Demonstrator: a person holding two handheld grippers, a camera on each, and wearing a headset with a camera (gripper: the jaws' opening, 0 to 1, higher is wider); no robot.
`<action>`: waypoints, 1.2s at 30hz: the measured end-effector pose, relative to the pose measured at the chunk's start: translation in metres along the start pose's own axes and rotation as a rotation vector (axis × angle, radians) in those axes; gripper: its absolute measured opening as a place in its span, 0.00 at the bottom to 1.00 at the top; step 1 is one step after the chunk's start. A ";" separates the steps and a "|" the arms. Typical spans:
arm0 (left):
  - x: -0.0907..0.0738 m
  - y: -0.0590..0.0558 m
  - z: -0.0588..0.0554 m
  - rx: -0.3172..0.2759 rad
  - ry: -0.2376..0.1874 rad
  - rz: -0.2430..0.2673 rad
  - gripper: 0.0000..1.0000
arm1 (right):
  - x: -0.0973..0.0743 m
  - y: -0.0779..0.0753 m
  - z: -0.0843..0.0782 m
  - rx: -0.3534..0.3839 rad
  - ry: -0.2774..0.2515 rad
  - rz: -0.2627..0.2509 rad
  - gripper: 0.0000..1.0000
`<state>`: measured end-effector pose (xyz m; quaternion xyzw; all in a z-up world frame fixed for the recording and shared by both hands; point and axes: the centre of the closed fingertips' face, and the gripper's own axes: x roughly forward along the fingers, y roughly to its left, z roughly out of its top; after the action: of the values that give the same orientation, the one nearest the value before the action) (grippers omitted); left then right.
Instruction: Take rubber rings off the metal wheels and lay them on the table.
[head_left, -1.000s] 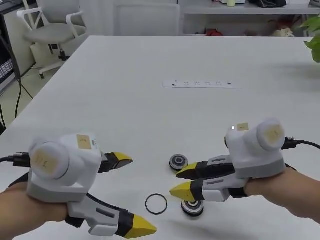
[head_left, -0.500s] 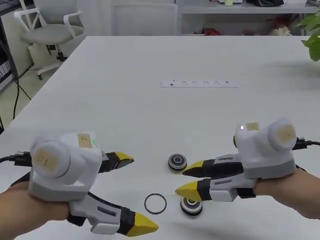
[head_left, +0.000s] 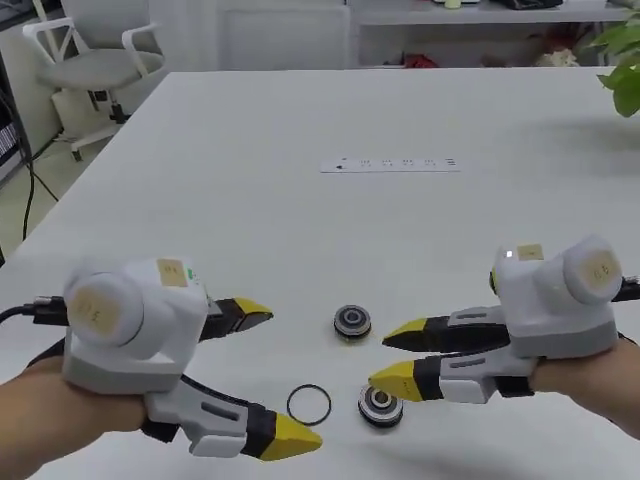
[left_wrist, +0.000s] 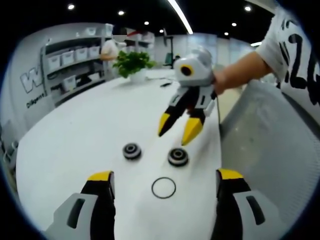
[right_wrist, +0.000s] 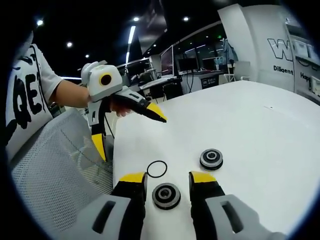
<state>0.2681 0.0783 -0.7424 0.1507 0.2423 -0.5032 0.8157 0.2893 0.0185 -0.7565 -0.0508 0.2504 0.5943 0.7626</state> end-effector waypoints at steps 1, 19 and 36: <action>0.001 0.000 0.000 -0.001 -0.001 0.000 0.84 | -0.001 0.000 -0.001 0.000 0.000 -0.001 0.31; 0.007 -0.001 0.005 0.002 -0.006 -0.013 0.80 | -0.011 -0.004 -0.017 0.001 0.015 -0.023 0.31; 0.011 0.001 0.001 -0.011 0.001 -0.011 0.80 | -0.013 -0.006 -0.031 0.020 0.030 -0.032 0.32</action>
<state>0.2737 0.0701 -0.7479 0.1451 0.2463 -0.5064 0.8135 0.2831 -0.0059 -0.7792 -0.0562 0.2671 0.5786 0.7686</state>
